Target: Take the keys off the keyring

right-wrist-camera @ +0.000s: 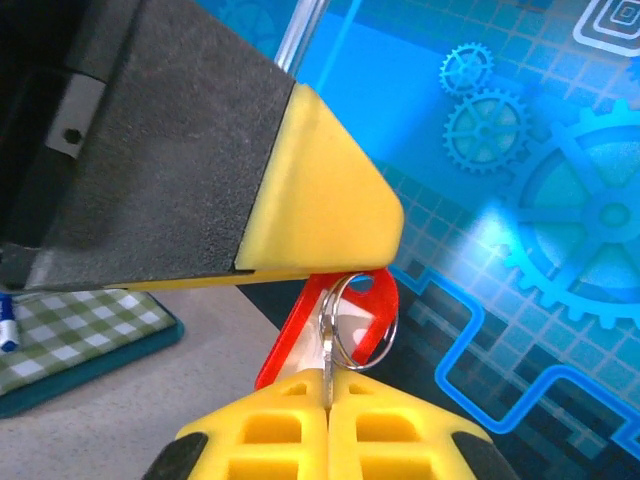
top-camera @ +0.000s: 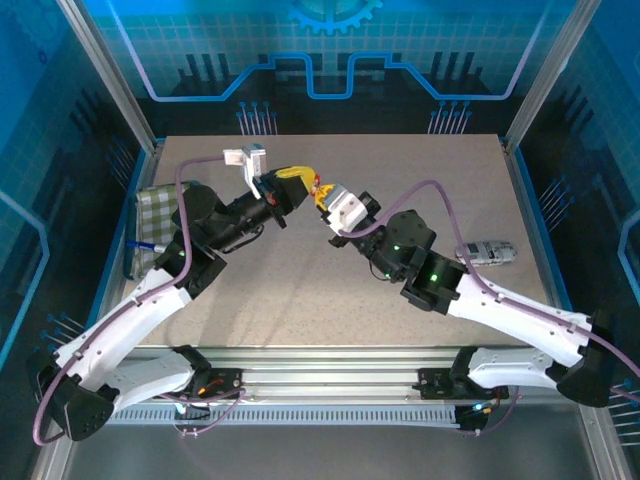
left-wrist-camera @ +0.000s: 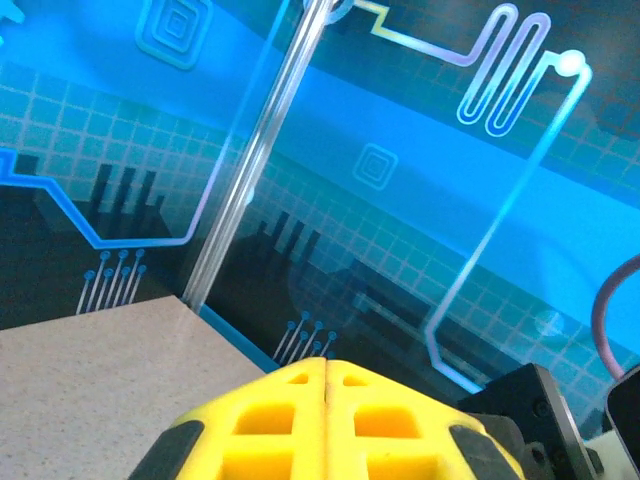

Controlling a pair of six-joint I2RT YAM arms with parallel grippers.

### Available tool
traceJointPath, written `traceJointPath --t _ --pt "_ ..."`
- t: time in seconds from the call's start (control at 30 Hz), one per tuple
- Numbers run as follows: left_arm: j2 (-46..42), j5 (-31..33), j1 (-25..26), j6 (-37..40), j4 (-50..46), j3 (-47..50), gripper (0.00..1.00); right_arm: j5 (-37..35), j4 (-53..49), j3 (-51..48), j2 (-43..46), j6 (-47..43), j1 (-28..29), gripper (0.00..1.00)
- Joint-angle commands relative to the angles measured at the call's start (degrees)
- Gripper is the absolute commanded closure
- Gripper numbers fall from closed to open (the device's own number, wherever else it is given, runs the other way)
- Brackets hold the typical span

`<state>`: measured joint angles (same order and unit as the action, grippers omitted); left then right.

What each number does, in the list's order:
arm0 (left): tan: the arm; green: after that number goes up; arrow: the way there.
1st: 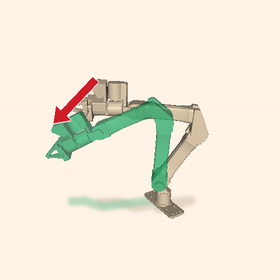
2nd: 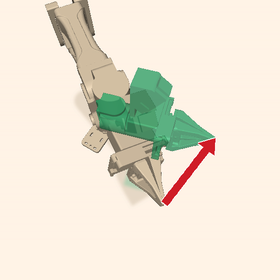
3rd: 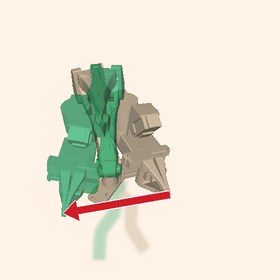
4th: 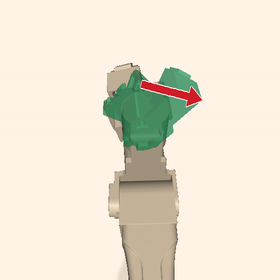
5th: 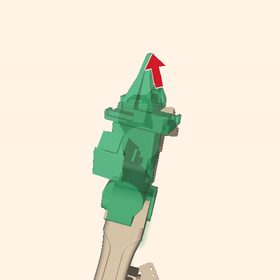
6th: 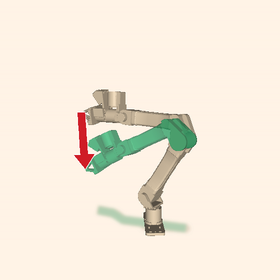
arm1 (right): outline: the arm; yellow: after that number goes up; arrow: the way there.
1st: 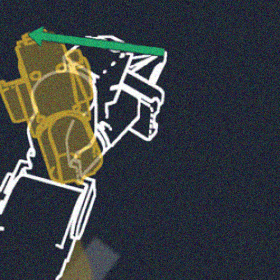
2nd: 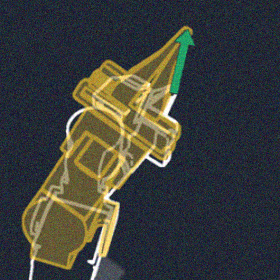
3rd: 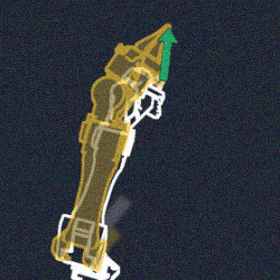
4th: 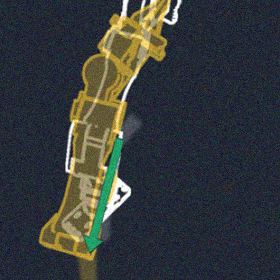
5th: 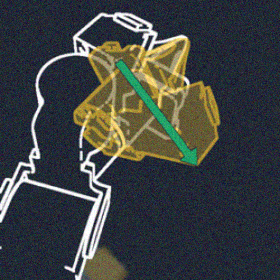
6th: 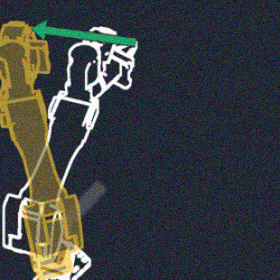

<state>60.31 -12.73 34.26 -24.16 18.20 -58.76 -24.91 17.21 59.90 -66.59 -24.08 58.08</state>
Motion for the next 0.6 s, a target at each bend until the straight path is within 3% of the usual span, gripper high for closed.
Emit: traceJointPath --t 0.0,0.1,0.57 --pt "0.46 -3.46 3.79 3.47 -5.85 -0.57 1.00 -2.30 3.64 3.82 -2.09 -2.47 2.30 1.00" --pt "0.42 -3.27 3.94 3.54 -6.41 -0.23 1.00 -4.86 6.55 3.54 -1.85 -1.74 2.05 1.00" --pt "-0.49 -2.54 4.15 2.98 -5.47 2.24 1.00 -2.53 10.43 1.79 1.46 3.92 0.10 1.00"
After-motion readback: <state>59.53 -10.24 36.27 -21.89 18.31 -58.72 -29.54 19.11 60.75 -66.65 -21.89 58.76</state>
